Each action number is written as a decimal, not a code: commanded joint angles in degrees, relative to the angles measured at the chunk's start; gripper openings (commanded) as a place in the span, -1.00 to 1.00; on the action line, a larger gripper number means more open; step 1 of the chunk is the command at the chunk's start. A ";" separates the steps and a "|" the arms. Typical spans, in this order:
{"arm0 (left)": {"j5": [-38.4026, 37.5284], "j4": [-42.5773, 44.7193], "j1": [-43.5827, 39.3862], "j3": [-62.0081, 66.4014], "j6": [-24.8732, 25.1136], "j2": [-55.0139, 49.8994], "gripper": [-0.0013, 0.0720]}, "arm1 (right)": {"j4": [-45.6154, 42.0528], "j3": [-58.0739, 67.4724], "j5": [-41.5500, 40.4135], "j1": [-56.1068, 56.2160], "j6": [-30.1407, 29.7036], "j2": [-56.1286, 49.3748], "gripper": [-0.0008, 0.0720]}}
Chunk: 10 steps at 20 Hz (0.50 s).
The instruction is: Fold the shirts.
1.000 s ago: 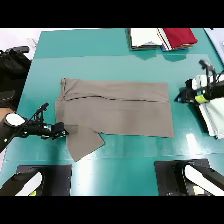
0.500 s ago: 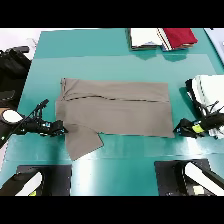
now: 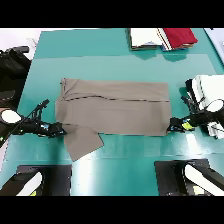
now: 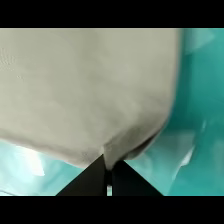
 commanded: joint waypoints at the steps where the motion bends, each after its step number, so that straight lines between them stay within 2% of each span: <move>1: -5.03 8.55 -0.02 0.26 -3.67 7.58 -0.89 | -7.56 4.17 6.01 4.57 0.02 2.71 -0.93; 6: -18.14 8.33 -0.02 1.11 -5.95 20.98 -0.89 | -16.50 6.40 14.29 5.64 0.63 14.43 -0.93; 8: -18.88 7.54 -0.02 3.26 -6.54 21.35 -0.89 | -17.33 7.45 14.10 5.64 0.63 17.86 -0.93; 10: -14.86 6.99 -0.02 5.35 -6.38 20.26 -0.89 | -17.22 9.42 12.33 5.64 0.63 17.88 -0.93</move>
